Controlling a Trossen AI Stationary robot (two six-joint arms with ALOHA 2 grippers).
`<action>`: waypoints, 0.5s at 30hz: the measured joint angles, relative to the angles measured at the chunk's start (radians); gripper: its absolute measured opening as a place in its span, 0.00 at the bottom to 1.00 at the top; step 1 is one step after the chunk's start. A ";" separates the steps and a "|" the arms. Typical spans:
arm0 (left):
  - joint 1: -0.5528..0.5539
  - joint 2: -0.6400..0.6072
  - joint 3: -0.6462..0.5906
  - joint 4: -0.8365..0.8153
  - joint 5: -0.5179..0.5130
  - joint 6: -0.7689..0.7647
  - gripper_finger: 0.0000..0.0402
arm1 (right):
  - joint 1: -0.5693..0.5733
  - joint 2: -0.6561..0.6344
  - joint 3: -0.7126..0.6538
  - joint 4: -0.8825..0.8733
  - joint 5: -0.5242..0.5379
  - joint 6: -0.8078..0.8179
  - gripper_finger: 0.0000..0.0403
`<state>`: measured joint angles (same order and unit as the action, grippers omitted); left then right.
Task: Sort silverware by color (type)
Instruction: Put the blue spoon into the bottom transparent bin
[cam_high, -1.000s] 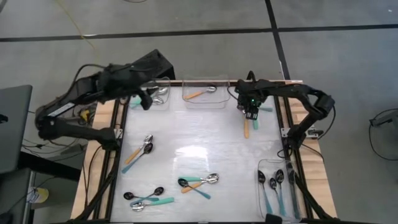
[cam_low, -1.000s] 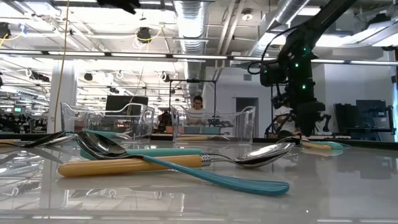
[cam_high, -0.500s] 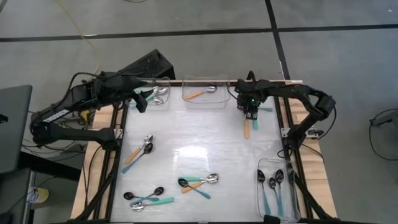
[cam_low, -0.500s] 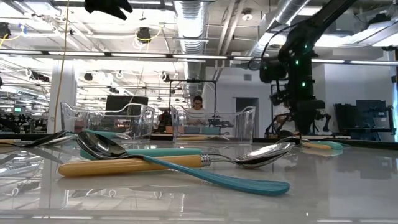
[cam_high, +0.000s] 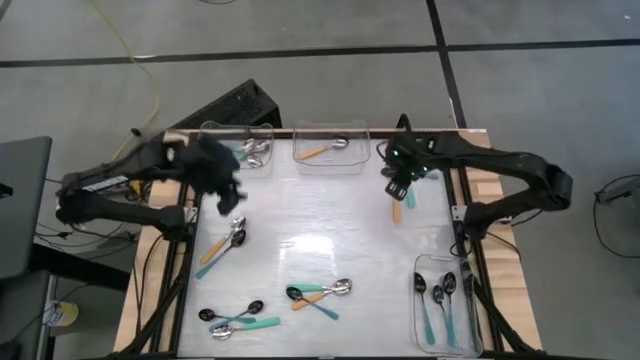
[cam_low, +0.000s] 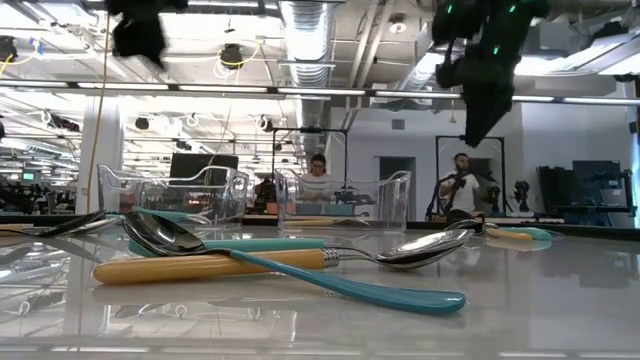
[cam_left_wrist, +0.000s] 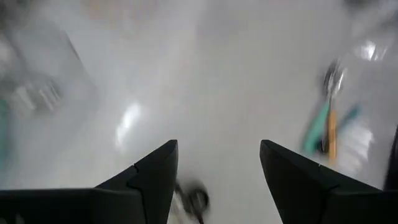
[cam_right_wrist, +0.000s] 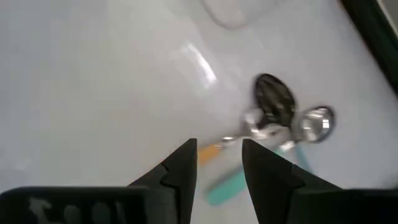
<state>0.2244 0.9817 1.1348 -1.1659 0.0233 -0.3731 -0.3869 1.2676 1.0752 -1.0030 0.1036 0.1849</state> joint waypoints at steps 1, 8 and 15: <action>-0.038 -0.001 -0.047 0.006 0.024 -0.043 0.53 | 0.030 -0.014 0.000 0.004 0.000 0.033 0.37; -0.354 -0.006 -0.321 0.162 0.126 -0.311 0.53 | 0.238 -0.052 -0.001 0.058 0.000 0.173 0.37; -0.566 0.017 -0.423 0.182 -0.010 -0.592 0.53 | 0.349 -0.051 -0.001 0.076 0.019 0.189 0.37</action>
<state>-0.3418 0.9984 0.7121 -0.9835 0.0129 -0.9650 -0.0378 1.2167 1.0740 -0.9275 0.1222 0.3739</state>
